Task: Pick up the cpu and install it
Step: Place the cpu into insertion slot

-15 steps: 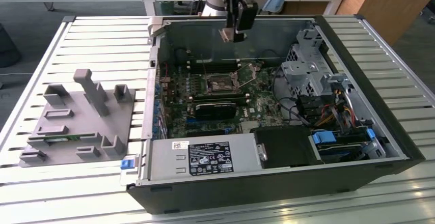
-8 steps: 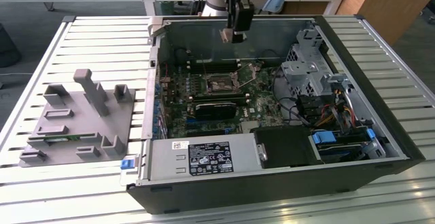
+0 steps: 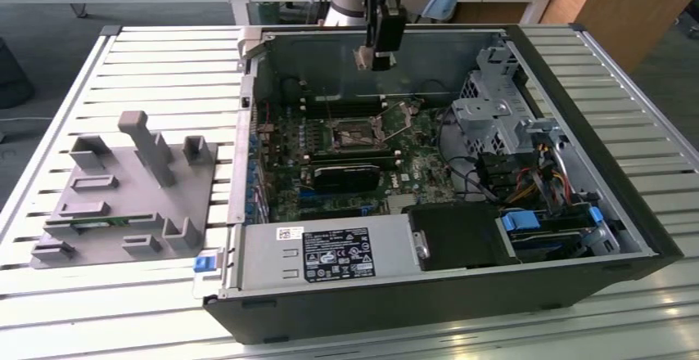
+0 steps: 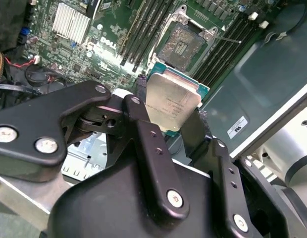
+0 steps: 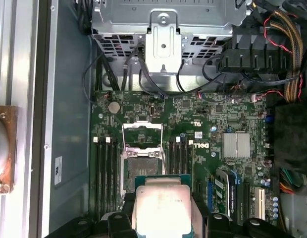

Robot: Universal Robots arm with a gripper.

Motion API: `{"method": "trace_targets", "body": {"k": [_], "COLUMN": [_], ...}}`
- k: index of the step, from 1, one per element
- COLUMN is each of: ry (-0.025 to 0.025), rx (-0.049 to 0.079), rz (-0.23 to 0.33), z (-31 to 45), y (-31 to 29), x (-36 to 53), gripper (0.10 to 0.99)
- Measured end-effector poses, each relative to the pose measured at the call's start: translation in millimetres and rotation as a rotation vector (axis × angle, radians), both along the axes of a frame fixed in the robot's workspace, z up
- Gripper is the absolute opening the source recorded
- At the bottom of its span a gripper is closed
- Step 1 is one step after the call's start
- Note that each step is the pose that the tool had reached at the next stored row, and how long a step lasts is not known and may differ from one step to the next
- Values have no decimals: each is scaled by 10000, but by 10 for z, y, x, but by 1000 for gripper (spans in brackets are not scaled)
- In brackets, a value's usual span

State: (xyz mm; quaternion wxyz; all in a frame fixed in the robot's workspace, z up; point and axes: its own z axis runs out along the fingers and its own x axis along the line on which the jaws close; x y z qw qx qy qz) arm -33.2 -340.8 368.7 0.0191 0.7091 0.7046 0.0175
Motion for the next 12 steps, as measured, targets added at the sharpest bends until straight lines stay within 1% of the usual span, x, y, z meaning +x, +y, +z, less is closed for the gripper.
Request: {"method": "trace_targets", "body": {"k": [3,6,12], "ry": [3,14,17], "rx": [-57,-57,-65], "rz": [1,1,1], "z": [-42,-96,-200], "y": [2,13,17], "x": [0,0,1], "gripper": [525,525,525]}}
